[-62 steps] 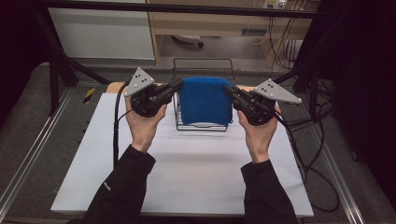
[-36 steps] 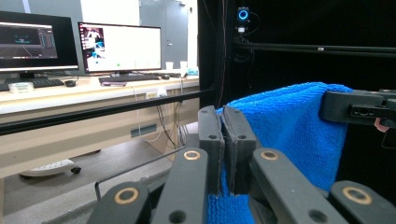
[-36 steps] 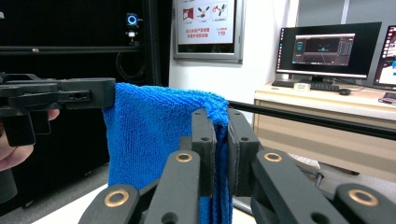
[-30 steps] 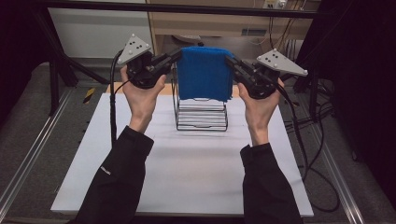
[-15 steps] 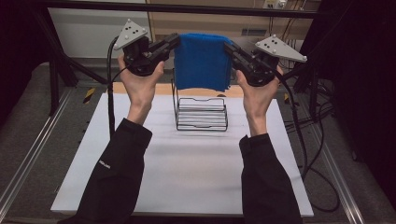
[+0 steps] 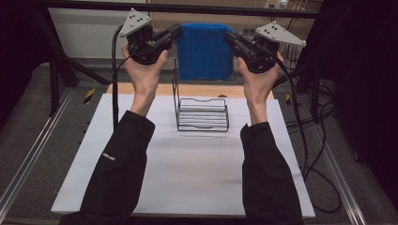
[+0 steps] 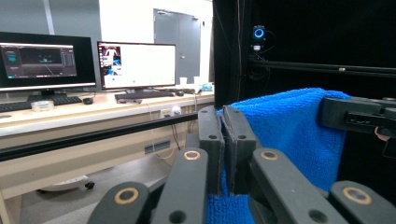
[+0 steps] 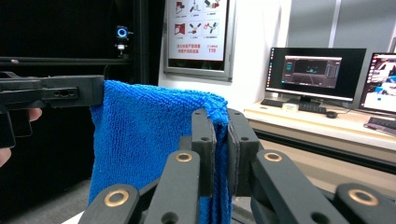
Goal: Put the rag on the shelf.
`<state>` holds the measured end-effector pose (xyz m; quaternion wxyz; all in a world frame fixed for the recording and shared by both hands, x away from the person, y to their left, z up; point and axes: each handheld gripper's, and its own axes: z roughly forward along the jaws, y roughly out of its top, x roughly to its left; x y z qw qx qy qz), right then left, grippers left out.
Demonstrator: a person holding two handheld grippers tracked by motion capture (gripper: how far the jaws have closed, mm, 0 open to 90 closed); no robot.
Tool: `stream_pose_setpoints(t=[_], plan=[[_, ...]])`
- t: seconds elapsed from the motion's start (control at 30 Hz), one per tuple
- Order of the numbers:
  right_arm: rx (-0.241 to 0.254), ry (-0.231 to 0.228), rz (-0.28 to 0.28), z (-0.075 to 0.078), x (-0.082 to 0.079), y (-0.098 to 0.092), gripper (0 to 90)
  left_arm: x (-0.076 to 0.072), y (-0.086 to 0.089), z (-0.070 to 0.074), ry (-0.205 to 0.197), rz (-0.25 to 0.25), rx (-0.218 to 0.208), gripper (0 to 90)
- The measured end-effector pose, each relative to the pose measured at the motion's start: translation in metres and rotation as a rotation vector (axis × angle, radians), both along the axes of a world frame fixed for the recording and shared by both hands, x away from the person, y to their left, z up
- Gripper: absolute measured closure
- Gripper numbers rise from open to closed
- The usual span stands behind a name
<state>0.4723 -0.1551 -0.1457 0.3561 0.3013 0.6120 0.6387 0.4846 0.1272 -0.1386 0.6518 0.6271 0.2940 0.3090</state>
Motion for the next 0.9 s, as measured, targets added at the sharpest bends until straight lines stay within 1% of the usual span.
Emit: stream_pose_setpoints(t=[0.2,0.3,0.37,0.53,0.6,0.7,0.87,0.9], plan=[[-0.011,0.001,-0.011,0.001,0.010,0.000,84.2,0.010,-0.003,-0.002,-0.009,0.016,0.007,86.8],[-0.021,0.006,-0.016,-0.001,0.015,0.001,84.2,0.016,-0.003,-0.004,-0.001,0.024,0.008,86.7],[-0.026,0.009,-0.016,-0.002,0.018,0.002,84.1,0.020,-0.002,-0.006,0.011,0.017,-0.010,86.7],[-0.029,0.020,-0.020,-0.005,0.025,0.003,84.2,0.028,-0.001,-0.011,0.016,0.018,-0.002,86.7],[-0.031,0.026,-0.022,-0.007,0.028,0.003,84.2,0.030,-0.002,-0.013,0.019,0.018,-0.006,86.7],[-0.038,0.029,-0.021,-0.009,0.031,0.003,84.1,0.031,-0.001,-0.016,0.019,0.018,0.006,86.7],[-0.034,0.040,-0.013,-0.016,0.032,0.002,84.2,0.032,0.000,-0.023,0.022,0.012,0.018,86.7],[-0.039,0.040,-0.012,-0.017,0.032,0.002,84.1,0.032,0.000,-0.025,0.025,0.010,0.018,86.7]])
